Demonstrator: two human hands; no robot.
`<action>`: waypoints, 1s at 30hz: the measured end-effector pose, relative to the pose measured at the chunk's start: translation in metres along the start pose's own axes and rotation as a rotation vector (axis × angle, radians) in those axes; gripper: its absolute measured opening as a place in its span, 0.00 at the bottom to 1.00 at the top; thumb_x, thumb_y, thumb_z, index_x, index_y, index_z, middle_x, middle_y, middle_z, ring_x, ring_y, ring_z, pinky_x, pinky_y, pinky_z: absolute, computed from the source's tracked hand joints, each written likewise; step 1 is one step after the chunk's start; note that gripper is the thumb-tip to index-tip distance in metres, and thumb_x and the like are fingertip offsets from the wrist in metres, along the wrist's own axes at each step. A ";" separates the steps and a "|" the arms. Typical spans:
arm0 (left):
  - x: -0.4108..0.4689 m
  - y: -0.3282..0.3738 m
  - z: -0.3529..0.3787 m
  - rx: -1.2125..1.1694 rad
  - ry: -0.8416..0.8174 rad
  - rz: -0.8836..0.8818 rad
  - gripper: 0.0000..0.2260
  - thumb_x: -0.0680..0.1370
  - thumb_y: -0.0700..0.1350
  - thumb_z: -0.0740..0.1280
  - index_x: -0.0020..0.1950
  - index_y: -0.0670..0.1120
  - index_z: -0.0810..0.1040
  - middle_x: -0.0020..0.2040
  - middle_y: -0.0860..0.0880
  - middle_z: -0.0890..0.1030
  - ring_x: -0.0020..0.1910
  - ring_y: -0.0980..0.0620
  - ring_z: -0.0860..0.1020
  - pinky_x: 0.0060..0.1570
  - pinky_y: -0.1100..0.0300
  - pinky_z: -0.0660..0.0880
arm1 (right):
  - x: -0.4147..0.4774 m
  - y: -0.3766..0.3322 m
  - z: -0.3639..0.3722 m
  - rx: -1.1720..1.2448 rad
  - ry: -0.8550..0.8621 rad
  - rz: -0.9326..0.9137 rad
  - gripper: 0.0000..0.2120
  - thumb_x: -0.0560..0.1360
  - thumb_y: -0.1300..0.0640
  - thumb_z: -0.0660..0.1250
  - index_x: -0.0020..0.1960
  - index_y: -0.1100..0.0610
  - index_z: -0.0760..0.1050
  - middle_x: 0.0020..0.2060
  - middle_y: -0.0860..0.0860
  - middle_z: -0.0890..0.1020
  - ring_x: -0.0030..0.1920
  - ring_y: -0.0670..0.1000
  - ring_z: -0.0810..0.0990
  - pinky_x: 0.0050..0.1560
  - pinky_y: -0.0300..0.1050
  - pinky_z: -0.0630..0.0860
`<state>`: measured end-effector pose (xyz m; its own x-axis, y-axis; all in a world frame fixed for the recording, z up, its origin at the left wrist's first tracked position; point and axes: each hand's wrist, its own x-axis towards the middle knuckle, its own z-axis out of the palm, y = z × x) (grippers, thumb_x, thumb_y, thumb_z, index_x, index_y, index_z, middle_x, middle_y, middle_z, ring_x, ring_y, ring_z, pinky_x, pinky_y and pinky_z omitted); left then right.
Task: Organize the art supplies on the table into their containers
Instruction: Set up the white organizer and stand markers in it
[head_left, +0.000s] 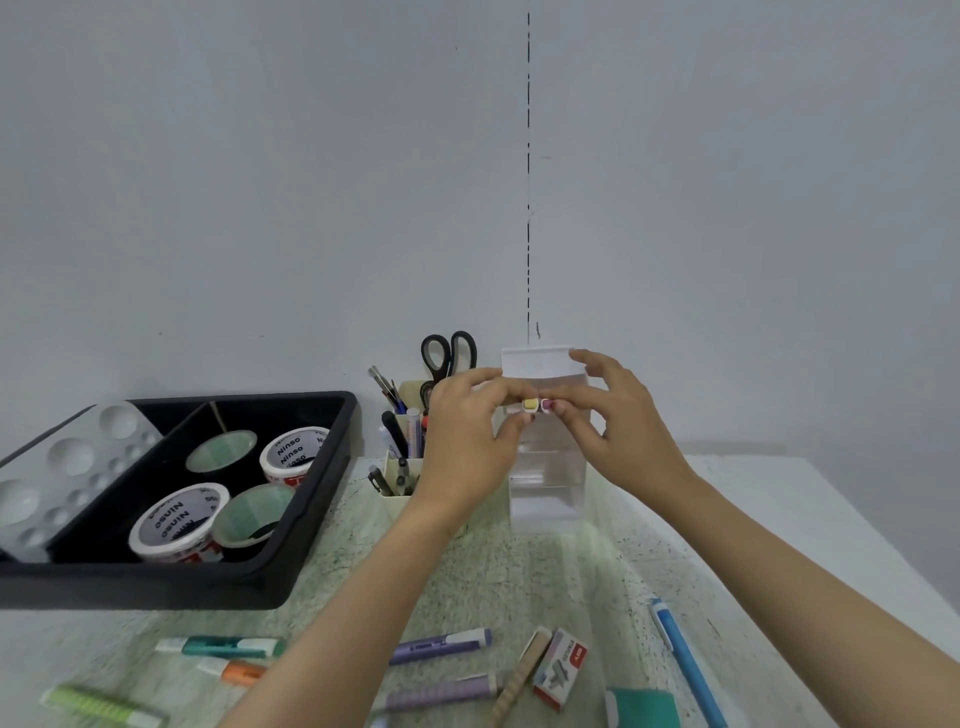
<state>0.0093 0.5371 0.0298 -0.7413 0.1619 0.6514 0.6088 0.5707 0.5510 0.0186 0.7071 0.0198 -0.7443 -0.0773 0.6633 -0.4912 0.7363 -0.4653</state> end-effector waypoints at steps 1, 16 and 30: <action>0.000 0.000 0.001 0.029 0.006 0.001 0.08 0.73 0.44 0.71 0.50 0.53 0.81 0.56 0.51 0.77 0.64 0.50 0.68 0.59 0.65 0.55 | 0.000 0.000 0.001 0.018 0.001 0.010 0.17 0.75 0.43 0.55 0.52 0.44 0.81 0.65 0.50 0.72 0.64 0.50 0.69 0.64 0.51 0.64; 0.007 0.003 0.003 0.277 -0.040 0.103 0.07 0.73 0.41 0.71 0.50 0.45 0.81 0.57 0.42 0.78 0.63 0.42 0.70 0.59 0.63 0.54 | -0.006 -0.003 -0.002 -0.006 -0.065 0.050 0.15 0.79 0.55 0.61 0.64 0.44 0.74 0.72 0.52 0.64 0.69 0.51 0.65 0.63 0.40 0.59; -0.093 -0.013 0.008 0.206 -0.273 0.203 0.06 0.74 0.42 0.67 0.50 0.49 0.78 0.43 0.56 0.79 0.45 0.58 0.74 0.52 0.59 0.73 | -0.125 0.011 -0.031 -0.423 -0.497 0.536 0.15 0.74 0.39 0.63 0.46 0.51 0.68 0.37 0.44 0.74 0.36 0.41 0.71 0.33 0.37 0.66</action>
<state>0.0687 0.5209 -0.0421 -0.6767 0.4801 0.5582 0.7017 0.6501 0.2916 0.1203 0.7460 -0.0499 -0.9895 0.1402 0.0340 0.1221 0.9397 -0.3195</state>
